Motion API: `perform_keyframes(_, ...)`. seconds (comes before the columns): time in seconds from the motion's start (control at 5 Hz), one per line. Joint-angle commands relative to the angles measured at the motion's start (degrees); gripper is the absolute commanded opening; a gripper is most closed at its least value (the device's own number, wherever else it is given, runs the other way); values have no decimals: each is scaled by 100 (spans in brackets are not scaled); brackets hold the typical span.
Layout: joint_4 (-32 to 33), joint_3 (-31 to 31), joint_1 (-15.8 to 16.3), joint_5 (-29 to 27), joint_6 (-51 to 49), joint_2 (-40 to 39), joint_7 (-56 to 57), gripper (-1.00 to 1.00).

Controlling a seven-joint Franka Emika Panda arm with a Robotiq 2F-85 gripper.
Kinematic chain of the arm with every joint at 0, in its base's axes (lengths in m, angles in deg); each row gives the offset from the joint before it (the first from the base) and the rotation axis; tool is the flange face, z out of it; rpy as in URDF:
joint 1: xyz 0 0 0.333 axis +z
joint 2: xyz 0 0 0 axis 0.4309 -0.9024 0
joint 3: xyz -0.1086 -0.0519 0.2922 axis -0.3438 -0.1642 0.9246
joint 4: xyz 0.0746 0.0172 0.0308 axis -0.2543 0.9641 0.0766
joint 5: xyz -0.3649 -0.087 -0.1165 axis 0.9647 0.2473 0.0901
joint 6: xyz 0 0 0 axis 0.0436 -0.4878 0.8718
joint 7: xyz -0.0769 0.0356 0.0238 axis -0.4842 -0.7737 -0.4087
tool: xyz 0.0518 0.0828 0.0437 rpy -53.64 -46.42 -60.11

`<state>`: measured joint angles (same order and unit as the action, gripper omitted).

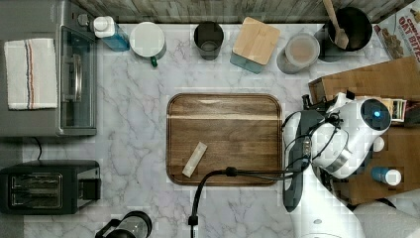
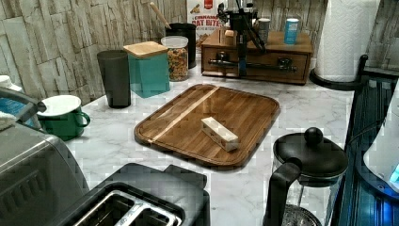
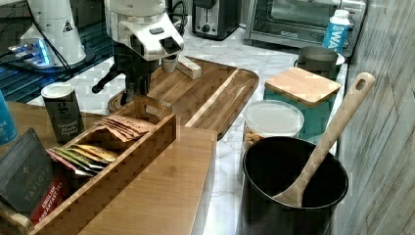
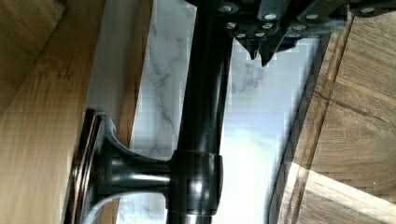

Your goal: Close the drawer.

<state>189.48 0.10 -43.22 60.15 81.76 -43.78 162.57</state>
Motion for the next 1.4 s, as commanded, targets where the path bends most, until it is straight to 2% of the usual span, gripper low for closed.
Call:
perform_keyframes(0.2,-1341,-462,-518,20,427,284,348,-100)
perform_keyframes(1.2,-1342,-479,-504,12,427,283,351,-100)
perform_keyframes(1.4,-1342,-579,-412,-33,424,274,380,-100)
